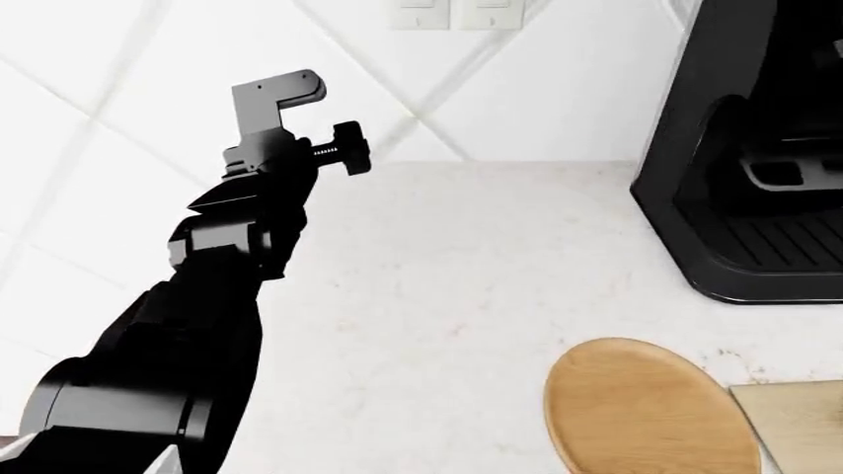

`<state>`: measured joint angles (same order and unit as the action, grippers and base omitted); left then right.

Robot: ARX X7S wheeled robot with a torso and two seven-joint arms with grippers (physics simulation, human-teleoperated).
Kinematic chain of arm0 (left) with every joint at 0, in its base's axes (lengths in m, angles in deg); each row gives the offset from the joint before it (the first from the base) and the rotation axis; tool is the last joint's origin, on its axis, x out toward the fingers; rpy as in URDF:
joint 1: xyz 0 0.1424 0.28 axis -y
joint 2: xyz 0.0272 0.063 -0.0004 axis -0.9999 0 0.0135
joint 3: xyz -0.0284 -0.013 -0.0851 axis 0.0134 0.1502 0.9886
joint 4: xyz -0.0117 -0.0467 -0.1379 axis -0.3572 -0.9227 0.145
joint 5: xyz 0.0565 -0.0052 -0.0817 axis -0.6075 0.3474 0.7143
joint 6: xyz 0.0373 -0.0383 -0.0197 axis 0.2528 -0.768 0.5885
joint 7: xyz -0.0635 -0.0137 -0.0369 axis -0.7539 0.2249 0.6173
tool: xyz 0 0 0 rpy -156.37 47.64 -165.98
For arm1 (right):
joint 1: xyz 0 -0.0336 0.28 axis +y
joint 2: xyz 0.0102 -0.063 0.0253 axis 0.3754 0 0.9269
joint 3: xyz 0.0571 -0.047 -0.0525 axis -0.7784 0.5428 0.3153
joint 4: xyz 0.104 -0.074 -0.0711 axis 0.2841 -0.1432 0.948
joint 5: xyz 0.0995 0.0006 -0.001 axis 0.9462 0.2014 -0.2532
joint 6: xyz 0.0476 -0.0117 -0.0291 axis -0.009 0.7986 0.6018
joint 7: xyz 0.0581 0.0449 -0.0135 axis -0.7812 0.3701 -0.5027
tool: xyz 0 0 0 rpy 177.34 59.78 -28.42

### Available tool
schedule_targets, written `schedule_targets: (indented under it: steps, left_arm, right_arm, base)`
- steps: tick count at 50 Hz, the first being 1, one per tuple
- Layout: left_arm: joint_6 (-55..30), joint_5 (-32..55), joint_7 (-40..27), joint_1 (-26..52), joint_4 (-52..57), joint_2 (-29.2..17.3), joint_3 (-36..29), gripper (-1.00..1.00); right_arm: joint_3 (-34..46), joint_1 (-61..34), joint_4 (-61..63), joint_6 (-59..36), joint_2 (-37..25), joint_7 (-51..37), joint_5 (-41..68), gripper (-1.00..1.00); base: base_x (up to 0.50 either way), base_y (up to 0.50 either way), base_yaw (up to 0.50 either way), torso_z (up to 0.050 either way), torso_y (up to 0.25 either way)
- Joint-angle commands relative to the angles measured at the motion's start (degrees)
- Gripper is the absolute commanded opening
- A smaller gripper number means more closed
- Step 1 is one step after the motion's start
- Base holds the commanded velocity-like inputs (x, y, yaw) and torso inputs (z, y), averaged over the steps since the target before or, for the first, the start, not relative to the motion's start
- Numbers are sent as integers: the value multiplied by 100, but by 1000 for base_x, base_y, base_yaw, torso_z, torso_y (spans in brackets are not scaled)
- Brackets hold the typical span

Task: Pick the chicken breast from the plate and place it on the cutting board. Then pick the condiment bottle from the cabinet and place it next to the cutting board.

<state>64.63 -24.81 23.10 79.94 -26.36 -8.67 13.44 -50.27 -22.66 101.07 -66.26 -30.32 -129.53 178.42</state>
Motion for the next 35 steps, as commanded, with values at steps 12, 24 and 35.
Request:
schedule_targets:
  steps: [12,24,35]
  left_arm:
    - [8,-18,-33,-11,-1,0,23,100]
    - [21,-10,-41,-13,-1,0,-15,100]
    - [9,37,-54,-10,-1,0,-74,100]
  right_arm:
    - [682,-2255,393,675,-99,-613,283,100]
    - [2667,-4436,392,1393,58,-613,114,100]
    - [2260,-4438,280,1200,223,-613,79,100]
  base:
    - [0,0,0,0,0]
    - [0,0,0,0,0]
    - [0,0,0,0,0]
